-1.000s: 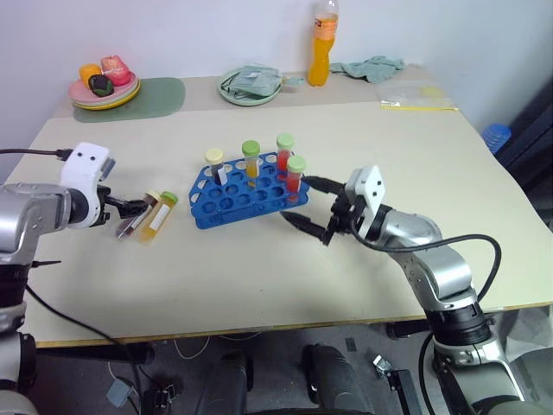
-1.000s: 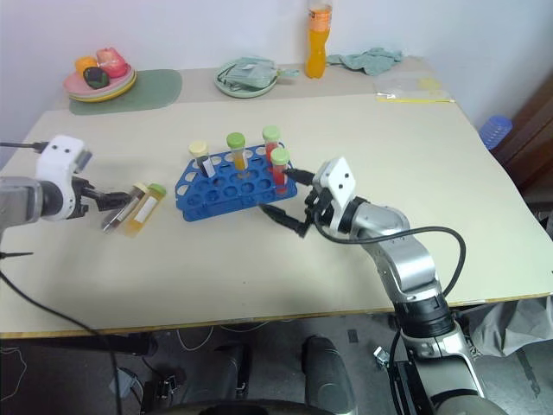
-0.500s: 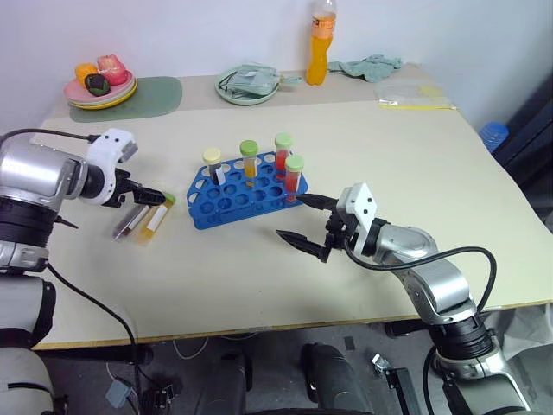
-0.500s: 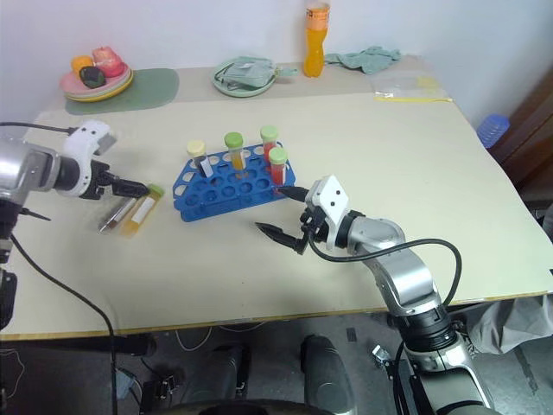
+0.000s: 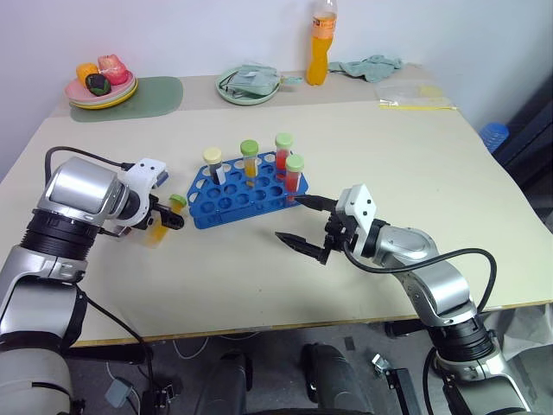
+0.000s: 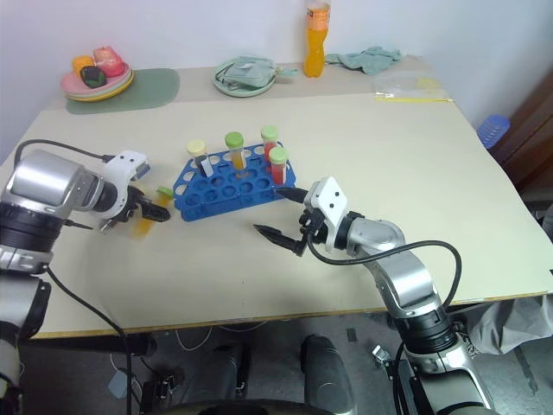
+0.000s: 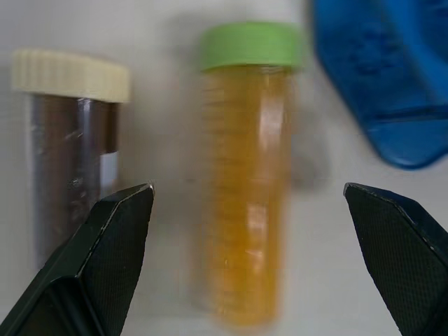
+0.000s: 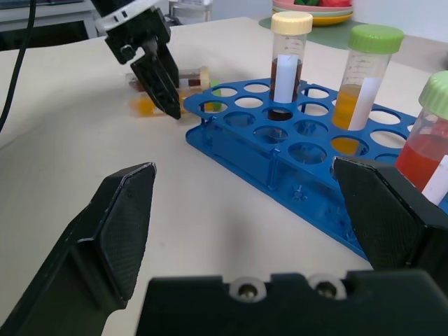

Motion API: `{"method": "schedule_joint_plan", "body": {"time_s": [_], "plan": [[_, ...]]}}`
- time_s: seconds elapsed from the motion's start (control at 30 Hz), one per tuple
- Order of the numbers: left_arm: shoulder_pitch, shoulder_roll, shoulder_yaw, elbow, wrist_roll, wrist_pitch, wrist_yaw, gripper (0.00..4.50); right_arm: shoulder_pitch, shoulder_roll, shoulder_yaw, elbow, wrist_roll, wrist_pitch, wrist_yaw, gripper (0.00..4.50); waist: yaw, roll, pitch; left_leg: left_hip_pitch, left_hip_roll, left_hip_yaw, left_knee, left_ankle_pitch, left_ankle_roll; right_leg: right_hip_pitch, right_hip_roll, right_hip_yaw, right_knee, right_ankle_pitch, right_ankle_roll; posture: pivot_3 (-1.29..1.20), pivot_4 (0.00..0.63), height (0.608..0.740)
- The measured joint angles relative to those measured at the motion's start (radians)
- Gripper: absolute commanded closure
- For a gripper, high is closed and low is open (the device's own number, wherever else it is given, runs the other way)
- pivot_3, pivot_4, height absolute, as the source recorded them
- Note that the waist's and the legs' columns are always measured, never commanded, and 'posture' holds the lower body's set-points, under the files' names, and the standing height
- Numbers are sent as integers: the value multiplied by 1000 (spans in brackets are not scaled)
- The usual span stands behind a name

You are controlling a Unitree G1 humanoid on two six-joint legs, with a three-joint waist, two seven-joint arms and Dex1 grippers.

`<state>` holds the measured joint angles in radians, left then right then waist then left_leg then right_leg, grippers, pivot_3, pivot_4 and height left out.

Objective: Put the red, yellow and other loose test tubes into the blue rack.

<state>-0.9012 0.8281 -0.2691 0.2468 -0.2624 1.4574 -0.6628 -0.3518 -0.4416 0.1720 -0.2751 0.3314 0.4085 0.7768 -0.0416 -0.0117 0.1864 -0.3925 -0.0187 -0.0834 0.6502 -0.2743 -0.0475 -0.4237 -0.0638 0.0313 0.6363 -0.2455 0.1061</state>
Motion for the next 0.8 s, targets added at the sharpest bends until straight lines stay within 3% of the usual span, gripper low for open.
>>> {"method": "schedule_joint_plan", "body": {"time_s": [0.07, 0.27, 0.4, 0.5, 0.6, 0.7, 0.8], "plan": [[1, -21, 21, 13, 7, -4, 31, 838, 0, 0, 4, 0, -3, 0, 0, 0, 0, 0, 0, 0, 0, 0, 0, 0, 0, 0, 0, 0, 0, 0, 0, 0, 150, 740], [21, -48, 41, 23, 11, -8, 66, 3664, 0, 0, 13, 0, -4, 0, -3, 0, 0, 0, 0, 0, 0, 0, 0, 0, 0, 0, 0, 0, 1, 0, 0, 0, 150, 740], [43, -40, 54, -4, 8, -7, 72, 3742, 0, 0, 13, 0, -4, 1, -4, 0, -1, 0, 0, 0, 0, 0, 0, 0, 0, 0, 0, 0, 2, 0, 0, 0, 150, 740], [106, 18, 84, -96, -17, -2, 50, 3742, 3, -5, 13, -5, -5, 2, -5, 0, -3, 0, 0, 0, 0, 1, 0, 0, -1, -2, 0, 2, 4, 0, 0, 0, 150, 740], [252, 92, 270, -261, -44, -119, 30, 3742, 18, -17, 6, -19, -5, 8, -12, 0, -3, 0, 0, 0, 0, 1, -1, 1, -1, -5, 0, 6, 6, 0, -1, 0, 150, 740], [372, 28, 545, -464, -67, -310, 57, 3742, 28, -21, -2, -22, -5, 16, -25, 0, 11, -1, 0, 0, 0, 2, 1, 1, -2, -5, -2, 7, 5, 0, 0, 0, 150, 740], [446, -172, 708, -704, -153, -443, 95, 3742, 27, -6, -4, -15, -6, 19, -46, 0, 35, -2, -1, 1, -1, 4, 3, 1, -2, -1, -3, 6, 4, 0, 0, 0, 150, 740]]}}
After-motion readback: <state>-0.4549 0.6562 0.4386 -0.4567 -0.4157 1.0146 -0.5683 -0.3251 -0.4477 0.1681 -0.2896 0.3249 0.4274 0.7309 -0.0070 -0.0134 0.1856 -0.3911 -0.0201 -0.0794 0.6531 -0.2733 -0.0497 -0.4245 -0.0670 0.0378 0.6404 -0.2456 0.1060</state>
